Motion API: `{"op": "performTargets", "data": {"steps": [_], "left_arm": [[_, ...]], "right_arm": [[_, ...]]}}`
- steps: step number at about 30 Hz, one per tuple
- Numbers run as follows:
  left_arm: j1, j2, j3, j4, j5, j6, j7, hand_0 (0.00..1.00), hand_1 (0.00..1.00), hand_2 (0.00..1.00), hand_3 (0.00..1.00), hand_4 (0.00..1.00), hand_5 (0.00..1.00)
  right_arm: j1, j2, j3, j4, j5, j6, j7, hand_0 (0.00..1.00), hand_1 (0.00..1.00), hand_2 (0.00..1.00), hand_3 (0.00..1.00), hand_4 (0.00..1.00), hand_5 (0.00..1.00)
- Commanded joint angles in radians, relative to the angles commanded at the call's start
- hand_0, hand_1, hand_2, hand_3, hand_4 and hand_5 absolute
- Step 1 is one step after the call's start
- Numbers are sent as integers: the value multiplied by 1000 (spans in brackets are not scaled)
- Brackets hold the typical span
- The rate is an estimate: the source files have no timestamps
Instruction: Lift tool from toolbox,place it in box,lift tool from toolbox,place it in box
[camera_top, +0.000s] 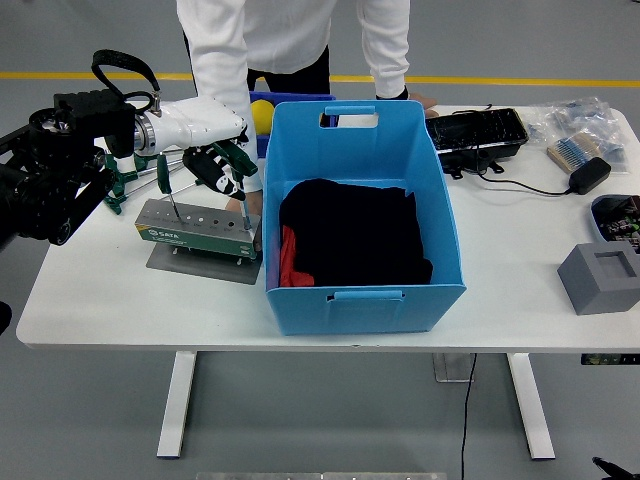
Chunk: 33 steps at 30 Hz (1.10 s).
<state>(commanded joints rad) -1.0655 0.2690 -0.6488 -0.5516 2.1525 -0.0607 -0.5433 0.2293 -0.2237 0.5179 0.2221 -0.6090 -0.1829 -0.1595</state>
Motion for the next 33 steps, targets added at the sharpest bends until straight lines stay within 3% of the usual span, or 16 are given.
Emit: {"op": "performTargets", "data": {"steps": [2,13,14,19,20,25,26,31,32,33], "left_arm": [[1,0,0,2,-13,1,-3,225,44,86,109,998,604],[16,-2,3,18,-98,26,-26,190,16,62,76,998,636],[17,-2,3,20,-108,30,-30,148,2,18,21,998,684],[19,-1,-1,19,-147,49,-46,148,2,18,21,998,684],[19,-1,-2,18,-151,50,-48,143,2,2,9,998,762],[17,-1,-6,16,-182,36,-52,143,2,2,9,998,762],[17,-1,-7,15,-193,31,-52,144,2,5,7,998,918],[16,-1,-10,15,-216,17,-54,144,2,5,7,998,918],[16,-1,-11,15,-219,14,-55,150,2,3,3,846,866],[17,-1,-11,14,-221,13,-55,150,2,3,3,846,866]], "right_arm": [[0,0,0,0,0,0,0,619,596,669,543,777,652],[1,1,-1,-1,3,-1,1,619,596,668,543,777,652],[1,1,0,-1,2,-1,1,619,597,668,542,776,652],[1,1,2,-1,-1,-1,0,619,597,668,542,776,652],[1,1,2,-1,-2,-1,0,619,597,669,542,776,653],[1,1,2,-1,-1,-1,0,619,597,669,542,776,653],[1,1,2,-1,-1,-1,0,619,597,668,542,776,652],[1,1,1,-1,0,-1,0,619,597,668,542,776,652],[1,1,1,-1,-1,0,0,619,597,668,542,776,652],[2,0,1,-1,-1,0,0,619,597,668,542,776,652]]}}
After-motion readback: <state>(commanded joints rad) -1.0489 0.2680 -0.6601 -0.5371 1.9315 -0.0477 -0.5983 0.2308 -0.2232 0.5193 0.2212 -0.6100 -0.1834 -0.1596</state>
